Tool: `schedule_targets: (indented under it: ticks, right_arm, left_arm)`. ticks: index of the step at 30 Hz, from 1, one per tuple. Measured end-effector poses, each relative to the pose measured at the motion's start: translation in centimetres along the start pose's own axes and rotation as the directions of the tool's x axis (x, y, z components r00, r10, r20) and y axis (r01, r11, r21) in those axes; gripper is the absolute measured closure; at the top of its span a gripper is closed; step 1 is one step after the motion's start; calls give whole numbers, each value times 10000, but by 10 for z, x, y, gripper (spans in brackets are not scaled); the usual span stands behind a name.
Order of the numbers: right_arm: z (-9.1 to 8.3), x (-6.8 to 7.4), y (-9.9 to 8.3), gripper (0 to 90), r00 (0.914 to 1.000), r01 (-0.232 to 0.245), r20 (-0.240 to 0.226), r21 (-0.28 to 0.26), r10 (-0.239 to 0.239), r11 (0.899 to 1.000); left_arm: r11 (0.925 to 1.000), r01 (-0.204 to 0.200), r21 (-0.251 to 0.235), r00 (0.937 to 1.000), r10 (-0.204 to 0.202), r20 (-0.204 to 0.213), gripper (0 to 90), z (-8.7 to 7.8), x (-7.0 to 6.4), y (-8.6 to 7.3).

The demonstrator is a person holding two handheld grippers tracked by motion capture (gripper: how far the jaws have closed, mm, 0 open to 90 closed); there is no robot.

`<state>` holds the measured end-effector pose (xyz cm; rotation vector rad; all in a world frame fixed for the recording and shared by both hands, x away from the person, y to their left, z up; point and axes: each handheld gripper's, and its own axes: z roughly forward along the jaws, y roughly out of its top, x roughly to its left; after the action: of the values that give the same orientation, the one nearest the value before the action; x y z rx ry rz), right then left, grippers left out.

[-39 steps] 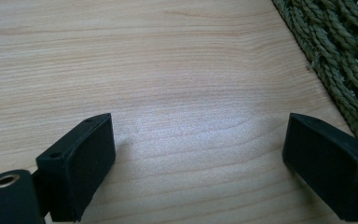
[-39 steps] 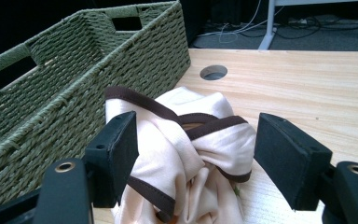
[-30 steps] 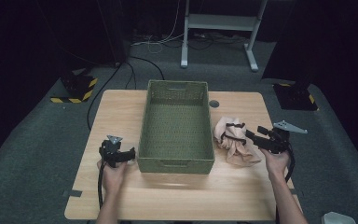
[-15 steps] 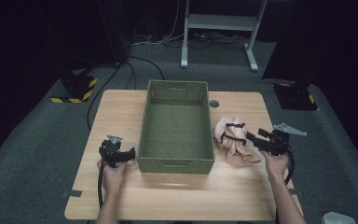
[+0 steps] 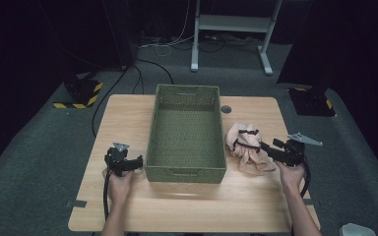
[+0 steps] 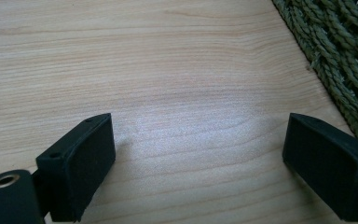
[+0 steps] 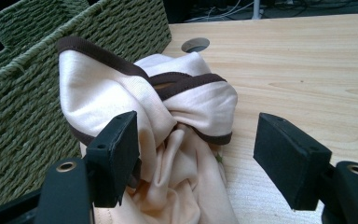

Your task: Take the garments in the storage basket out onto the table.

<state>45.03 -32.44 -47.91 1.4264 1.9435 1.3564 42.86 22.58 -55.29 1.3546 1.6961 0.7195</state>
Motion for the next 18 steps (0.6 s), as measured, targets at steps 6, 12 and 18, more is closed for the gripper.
schedule_targets:
  ticks: [6,12,18]
  right_arm:
    - [0,-1,-2,303,10000,-22,69,29,21,10000]
    - [2,-4,-7,303,9998,-105,148,158,103,9998]
    - [3,-6,-11,303,9996,-191,220,209,187,9996]
  left_arm:
    - [10000,-2,1,10000,2,-1,92,0,0,0]
    - [10000,0,-1,10000,0,-1,92,0,0,0]
    - [10000,-1,-1,10000,1,-1,92,0,0,0]
